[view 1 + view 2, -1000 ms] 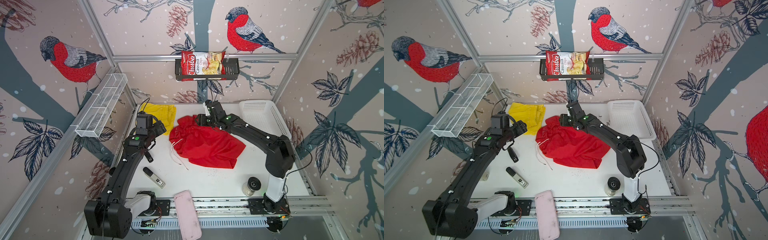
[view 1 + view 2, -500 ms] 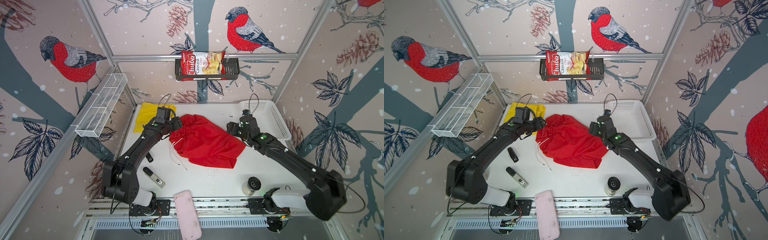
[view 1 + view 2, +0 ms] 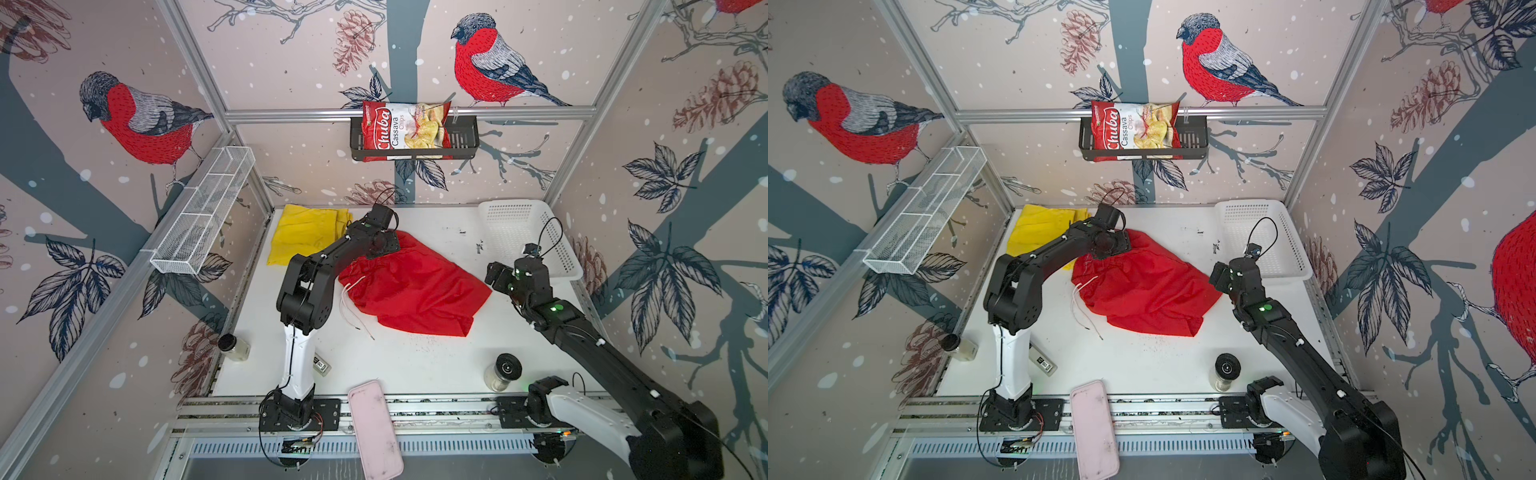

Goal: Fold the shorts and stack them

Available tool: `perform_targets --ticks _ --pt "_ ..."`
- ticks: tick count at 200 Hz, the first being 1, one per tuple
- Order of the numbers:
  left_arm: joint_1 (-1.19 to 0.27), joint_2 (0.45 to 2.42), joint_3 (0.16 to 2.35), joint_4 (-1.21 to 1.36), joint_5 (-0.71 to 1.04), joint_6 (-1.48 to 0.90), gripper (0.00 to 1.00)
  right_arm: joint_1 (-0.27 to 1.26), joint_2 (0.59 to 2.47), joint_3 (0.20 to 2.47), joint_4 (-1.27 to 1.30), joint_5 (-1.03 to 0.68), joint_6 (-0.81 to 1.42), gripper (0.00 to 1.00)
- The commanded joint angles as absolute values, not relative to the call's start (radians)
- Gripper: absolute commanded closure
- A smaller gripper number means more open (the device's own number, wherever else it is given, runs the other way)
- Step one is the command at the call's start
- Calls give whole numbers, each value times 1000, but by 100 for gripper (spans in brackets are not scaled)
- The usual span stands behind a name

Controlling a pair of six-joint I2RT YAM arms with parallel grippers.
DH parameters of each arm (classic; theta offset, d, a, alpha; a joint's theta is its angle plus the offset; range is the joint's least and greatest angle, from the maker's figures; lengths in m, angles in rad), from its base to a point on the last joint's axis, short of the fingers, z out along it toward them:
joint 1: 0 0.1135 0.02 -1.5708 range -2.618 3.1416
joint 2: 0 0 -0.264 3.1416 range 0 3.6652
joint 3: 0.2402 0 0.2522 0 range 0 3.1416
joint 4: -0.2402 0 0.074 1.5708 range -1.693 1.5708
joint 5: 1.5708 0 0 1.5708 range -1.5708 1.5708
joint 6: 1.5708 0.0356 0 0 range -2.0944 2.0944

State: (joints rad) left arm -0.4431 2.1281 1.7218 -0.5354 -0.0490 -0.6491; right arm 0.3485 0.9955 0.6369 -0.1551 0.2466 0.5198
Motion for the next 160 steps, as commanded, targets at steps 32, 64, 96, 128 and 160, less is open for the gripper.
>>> perform_targets --ticks 32,64,96,128,160 --pt "-440 2278 1949 -675 -384 -647 30 310 1015 620 -109 185 473 11" --pt "-442 2336 2026 -672 -440 -631 32 291 1016 614 -115 180 456 11" --pt "-441 2401 2062 -657 -464 -628 39 272 1019 600 -100 159 466 11" --pt "-442 2437 2078 -569 -413 -561 56 263 1018 597 -108 140 471 11" --pt "-440 2425 2148 -562 -332 -533 100 261 1012 600 -121 131 481 11"
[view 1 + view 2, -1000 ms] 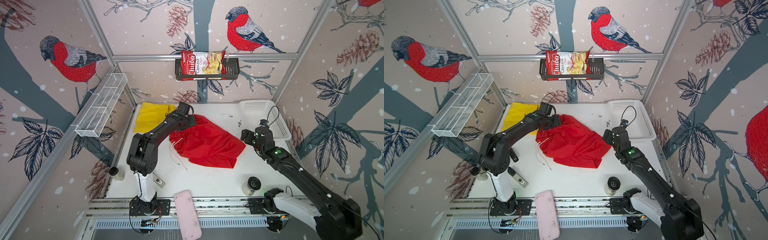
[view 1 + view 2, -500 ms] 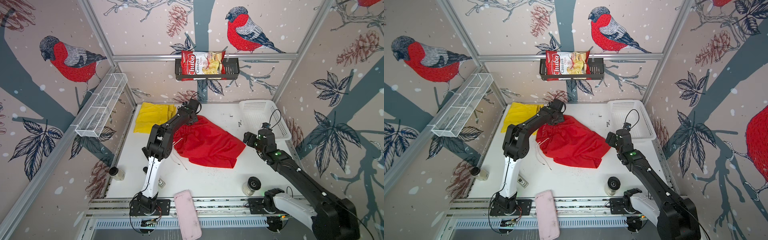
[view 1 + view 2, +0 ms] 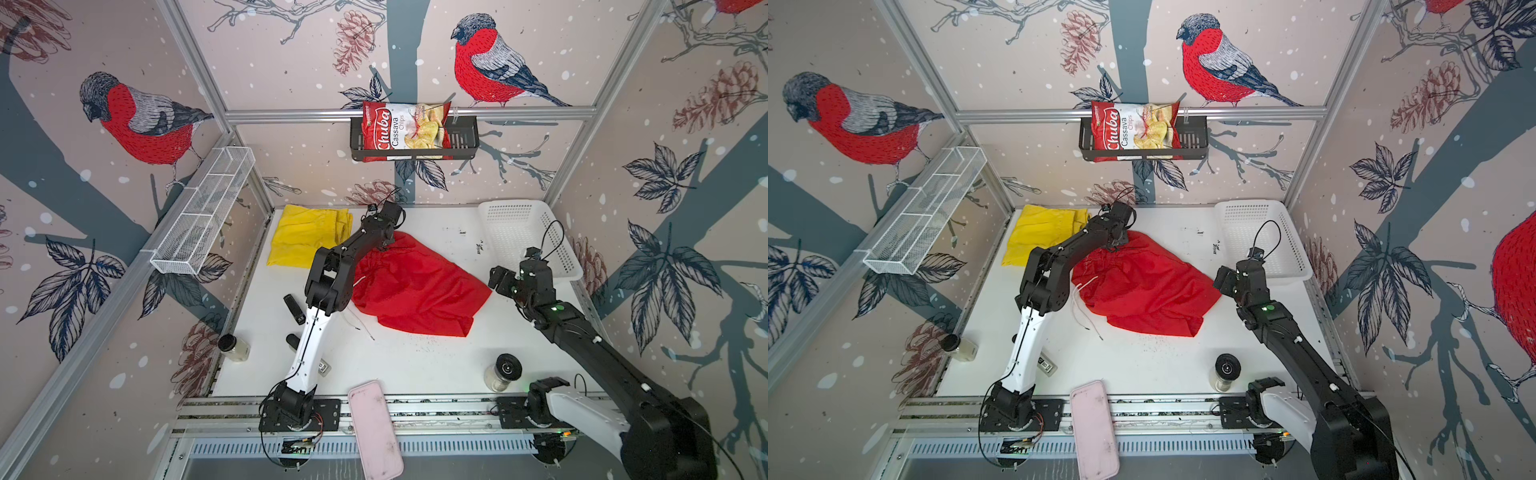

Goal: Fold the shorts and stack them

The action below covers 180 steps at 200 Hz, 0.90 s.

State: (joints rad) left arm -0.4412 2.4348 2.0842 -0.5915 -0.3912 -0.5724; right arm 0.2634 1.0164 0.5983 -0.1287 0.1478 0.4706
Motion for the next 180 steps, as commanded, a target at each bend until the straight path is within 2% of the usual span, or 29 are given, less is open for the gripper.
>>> perform_targets --ticks 1,30,60,89,145,180 --pt "-441 2424 2152 -565 -332 -533 100 261 1011 599 -121 131 480 11" --pt "-442 2295 2157 -607 -308 -531 100 260 1004 627 -143 122 492 12" --pt "-436 2061 2028 -539 -198 -526 100 260 987 655 -150 82 513 21" --pt "-407 1837 1887 -445 42 -539 100 262 973 677 -164 39 551 26" --pt "-235 1540 1520 -264 584 -679 100 306 952 653 -185 1 638 20" --pt "-138 1419 1298 -208 707 -682 100 395 958 623 -188 60 685 19"
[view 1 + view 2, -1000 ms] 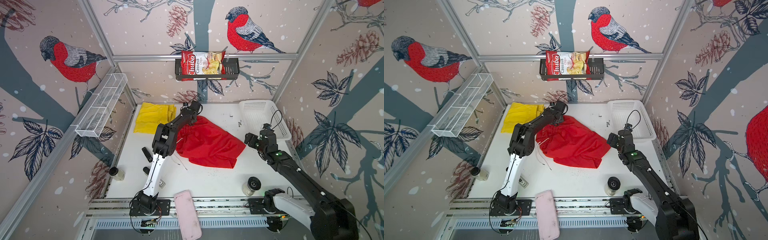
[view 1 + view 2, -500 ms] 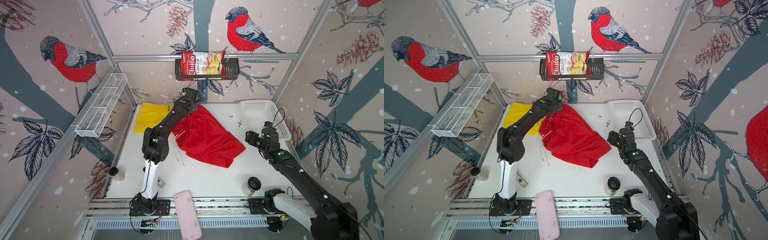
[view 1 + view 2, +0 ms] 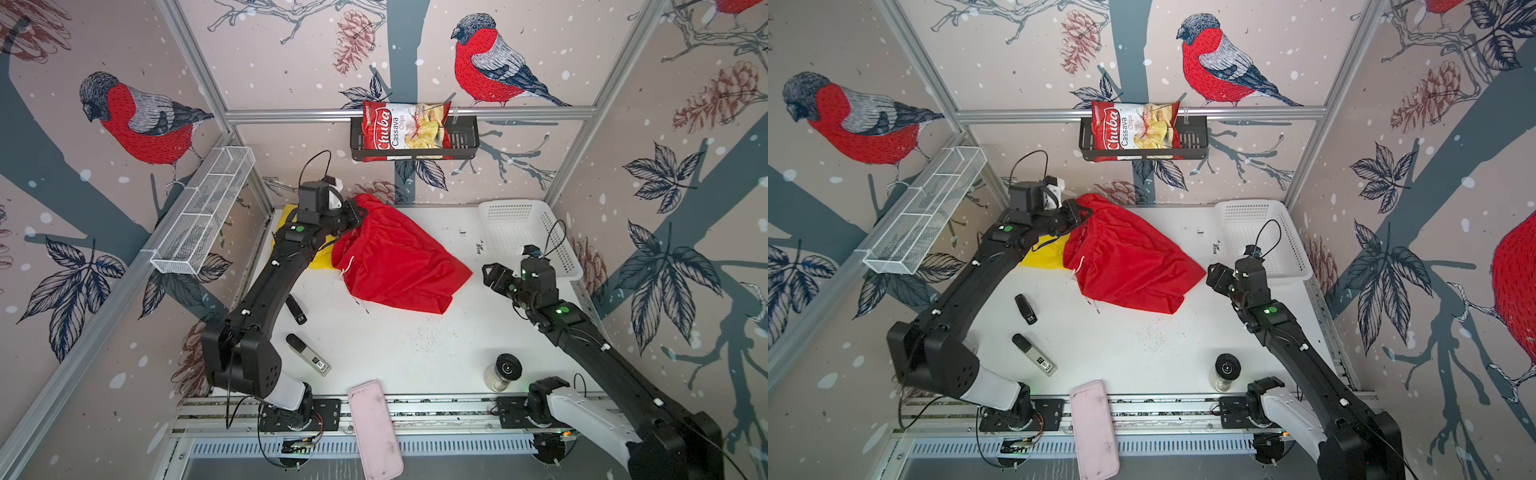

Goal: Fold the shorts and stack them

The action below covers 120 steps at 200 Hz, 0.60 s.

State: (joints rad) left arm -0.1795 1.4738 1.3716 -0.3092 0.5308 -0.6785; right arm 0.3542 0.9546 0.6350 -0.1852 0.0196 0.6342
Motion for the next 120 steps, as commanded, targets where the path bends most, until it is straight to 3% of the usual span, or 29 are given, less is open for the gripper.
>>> perform_targets --ticks 1,62,94,120 --pt "-137 1417 1295 -212 708 -678 100 399 958 623 -188 62 686 19" --pt "-127 1403 1305 -258 903 -614 100 489 1057 692 -146 86 706 18" --pt "-128 1406 1293 -145 994 -704 100 689 1130 790 -37 211 604 12" --pt "-128 1410 1310 -167 988 -694 100 878 1246 895 52 352 443 0"
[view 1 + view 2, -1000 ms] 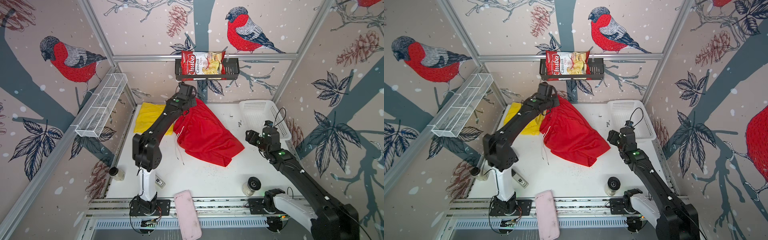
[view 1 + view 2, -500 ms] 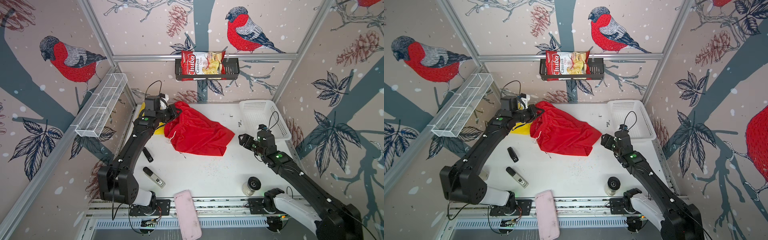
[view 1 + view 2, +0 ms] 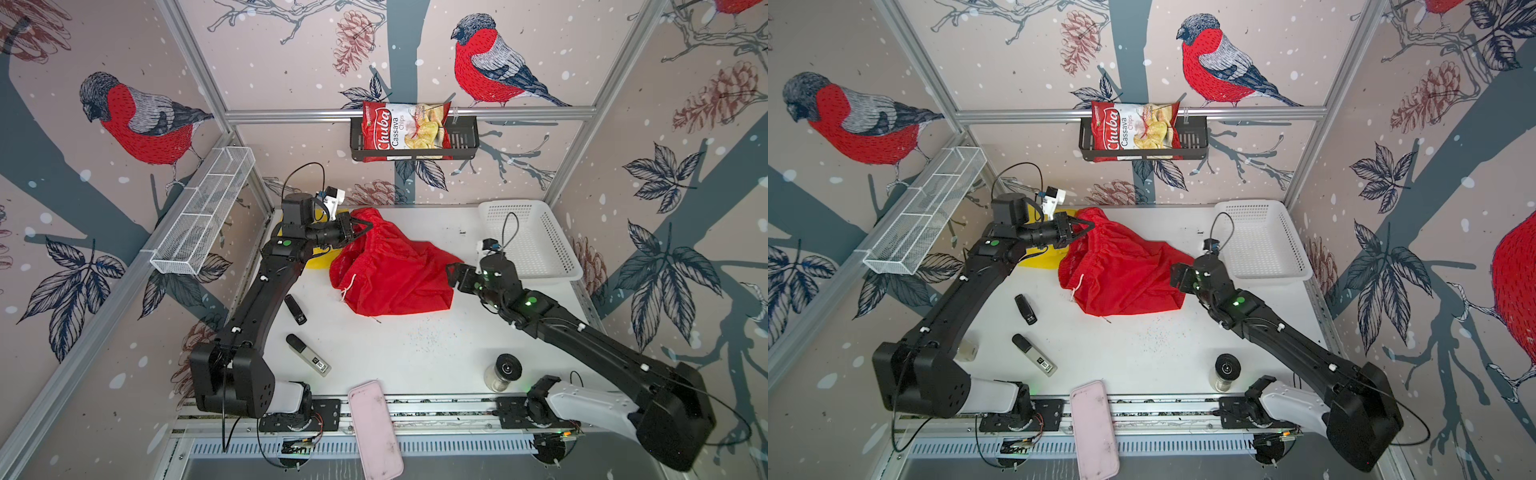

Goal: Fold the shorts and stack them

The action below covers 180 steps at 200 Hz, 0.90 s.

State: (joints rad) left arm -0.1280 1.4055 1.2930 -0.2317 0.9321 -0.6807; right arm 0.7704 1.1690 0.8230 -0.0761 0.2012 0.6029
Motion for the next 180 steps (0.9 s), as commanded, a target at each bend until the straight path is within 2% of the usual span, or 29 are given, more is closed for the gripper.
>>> perform_targets --ticks 1,21,53,81,88,93,99,101,102,107,111,115,180 --pt "-127 1411 1309 -168 987 -694 100 886 1247 901 54 356 435 0" --pt "-128 1416 1303 -167 991 -699 100 960 1412 1016 72 418 356 0" --pt "-129 1416 1286 -154 1001 -712 100 982 1633 1190 153 318 288 0" --pt "-129 1413 1284 -157 1009 -717 100 971 1773 1330 190 341 275 1" --pt "-129 1410 1284 -156 1009 -716 100 961 1786 1347 200 323 278 6" --pt "-129 1408 1284 -160 1009 -713 100 951 1789 1355 205 295 285 15" --pt "-128 1407 1285 -165 1005 -708 100 938 1788 1361 209 244 294 35" --pt "-127 1407 1285 -167 1005 -707 100 932 1784 1362 210 221 302 51" --pt "-127 1406 1284 -168 1003 -706 100 932 1784 1362 210 221 302 51" --pt "-127 1405 1285 -173 998 -702 100 922 1775 1361 212 192 317 76" --pt "-127 1405 1285 -178 993 -699 100 915 1765 1356 214 175 326 90" --pt "-127 1405 1286 -185 987 -696 100 909 1752 1348 214 164 333 98" --pt "-99 1450 1329 -321 848 -634 100 818 1336 1047 259 39 417 100"
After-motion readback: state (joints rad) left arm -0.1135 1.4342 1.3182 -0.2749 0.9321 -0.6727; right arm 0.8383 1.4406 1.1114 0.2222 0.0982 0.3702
